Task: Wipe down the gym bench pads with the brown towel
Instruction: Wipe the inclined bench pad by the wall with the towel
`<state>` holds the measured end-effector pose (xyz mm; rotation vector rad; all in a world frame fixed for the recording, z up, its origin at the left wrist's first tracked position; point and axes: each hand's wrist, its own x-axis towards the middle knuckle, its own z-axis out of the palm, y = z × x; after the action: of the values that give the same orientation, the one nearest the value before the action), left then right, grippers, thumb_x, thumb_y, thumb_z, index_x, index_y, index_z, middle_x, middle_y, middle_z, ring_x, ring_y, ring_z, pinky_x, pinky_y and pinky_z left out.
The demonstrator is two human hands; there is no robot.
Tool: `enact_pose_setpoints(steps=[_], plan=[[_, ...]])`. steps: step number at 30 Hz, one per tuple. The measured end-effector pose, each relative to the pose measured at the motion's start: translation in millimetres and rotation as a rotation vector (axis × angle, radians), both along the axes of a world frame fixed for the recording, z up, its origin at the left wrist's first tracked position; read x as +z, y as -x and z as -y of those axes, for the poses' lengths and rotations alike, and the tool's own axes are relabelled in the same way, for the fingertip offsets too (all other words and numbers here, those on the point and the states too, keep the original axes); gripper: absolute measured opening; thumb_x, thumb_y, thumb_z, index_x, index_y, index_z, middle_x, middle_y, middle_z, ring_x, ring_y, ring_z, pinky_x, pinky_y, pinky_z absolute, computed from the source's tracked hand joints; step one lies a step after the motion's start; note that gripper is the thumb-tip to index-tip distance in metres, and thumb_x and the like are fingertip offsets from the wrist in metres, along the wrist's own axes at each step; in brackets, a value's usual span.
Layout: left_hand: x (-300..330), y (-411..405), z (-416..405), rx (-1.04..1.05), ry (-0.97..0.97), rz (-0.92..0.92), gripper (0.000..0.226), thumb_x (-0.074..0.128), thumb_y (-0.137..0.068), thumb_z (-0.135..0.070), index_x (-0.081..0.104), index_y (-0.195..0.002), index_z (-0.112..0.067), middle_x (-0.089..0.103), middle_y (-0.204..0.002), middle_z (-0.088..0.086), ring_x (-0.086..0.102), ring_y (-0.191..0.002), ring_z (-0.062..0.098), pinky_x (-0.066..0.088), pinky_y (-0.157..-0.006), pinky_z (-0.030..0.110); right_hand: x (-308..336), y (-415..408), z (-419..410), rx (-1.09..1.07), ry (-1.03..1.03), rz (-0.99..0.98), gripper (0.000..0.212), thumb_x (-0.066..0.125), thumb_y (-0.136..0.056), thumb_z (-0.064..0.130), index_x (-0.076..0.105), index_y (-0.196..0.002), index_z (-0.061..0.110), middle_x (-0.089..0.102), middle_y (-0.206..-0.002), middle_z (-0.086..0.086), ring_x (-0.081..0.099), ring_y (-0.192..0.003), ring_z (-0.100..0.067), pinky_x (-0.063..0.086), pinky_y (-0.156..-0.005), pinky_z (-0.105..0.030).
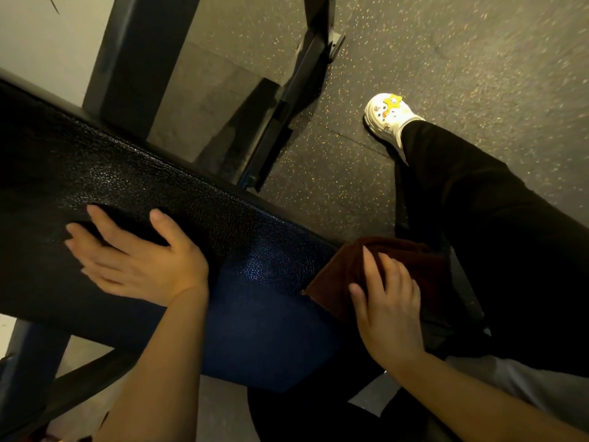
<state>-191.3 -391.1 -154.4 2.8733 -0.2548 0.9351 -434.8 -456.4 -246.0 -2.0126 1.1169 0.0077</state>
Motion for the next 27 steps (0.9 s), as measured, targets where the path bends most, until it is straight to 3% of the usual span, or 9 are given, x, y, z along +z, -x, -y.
enact_pose_setpoints(steps=[6, 16, 20, 24, 27], plan=[[-2.1, -0.8, 1.8, -0.004, 0.002, 0.014, 0.066, 0.033, -0.1, -0.053, 0.034, -0.152, -0.012, 0.028, -0.158, 0.019, 0.022, -0.148, 0.038, 0.015, -0.119, 0.054, 3.7, -14.2, 0.1, -0.007, 0.006, 0.008, 0.055, 0.019, -0.102, 0.048, 0.025, -0.151, 0.024, 0.052, -0.139, -0.014, 0.048, -0.127, -0.037, 0.037, -0.097, -0.07], [-5.4, -4.4, -1.9, -0.034, -0.001, 0.014, 0.066, 0.033, -0.1, -0.053, 0.034, -0.152, -0.012, 0.029, -0.158, 0.019, 0.023, -0.147, 0.038, 0.016, -0.119, 0.054, 61.2, -130.0, 10.4, 0.038, 0.165, 0.311, 0.054, 0.037, -0.097, 0.041, 0.031, -0.149, 0.027, 0.054, -0.137, -0.005, 0.051, -0.12, -0.027, 0.04, -0.092, -0.05], [-5.4, -4.0, -3.6, -0.054, -0.004, -0.002, 0.066, 0.03, -0.101, -0.054, 0.034, -0.152, -0.011, 0.029, -0.158, 0.02, 0.022, -0.147, 0.038, 0.015, -0.118, 0.055, 41.0, -98.6, 10.1, 0.132, 0.224, 0.34, 0.052, 0.038, -0.099, 0.04, 0.031, -0.149, 0.023, 0.05, -0.142, -0.008, 0.051, -0.123, -0.028, 0.04, -0.097, -0.046], [-6.2, -5.8, -5.2, -0.073, -0.035, -0.004, 0.06, 0.037, -0.102, -0.044, 0.034, -0.151, -0.01, 0.03, -0.157, 0.022, 0.024, -0.146, 0.042, 0.016, -0.117, 0.059, 14.3, -46.9, 5.2, 0.077, 0.213, 0.201, 0.052, 0.035, -0.1, 0.043, 0.034, -0.146, 0.019, 0.054, -0.137, -0.012, 0.053, -0.12, -0.033, 0.044, -0.096, -0.052], [-7.0, -2.5, -4.1, -0.092, -0.053, -0.015, 0.059, 0.036, -0.103, -0.041, 0.032, -0.152, -0.009, 0.028, -0.157, 0.024, 0.023, -0.146, 0.043, 0.015, -0.117, 0.06, 4.5, -19.3, 6.1, 0.065, 0.158, 0.097, 0.053, 0.022, -0.103, 0.049, 0.037, -0.143, 0.018, 0.058, -0.132, -0.013, 0.055, -0.116, -0.034, 0.047, -0.092, -0.051]])
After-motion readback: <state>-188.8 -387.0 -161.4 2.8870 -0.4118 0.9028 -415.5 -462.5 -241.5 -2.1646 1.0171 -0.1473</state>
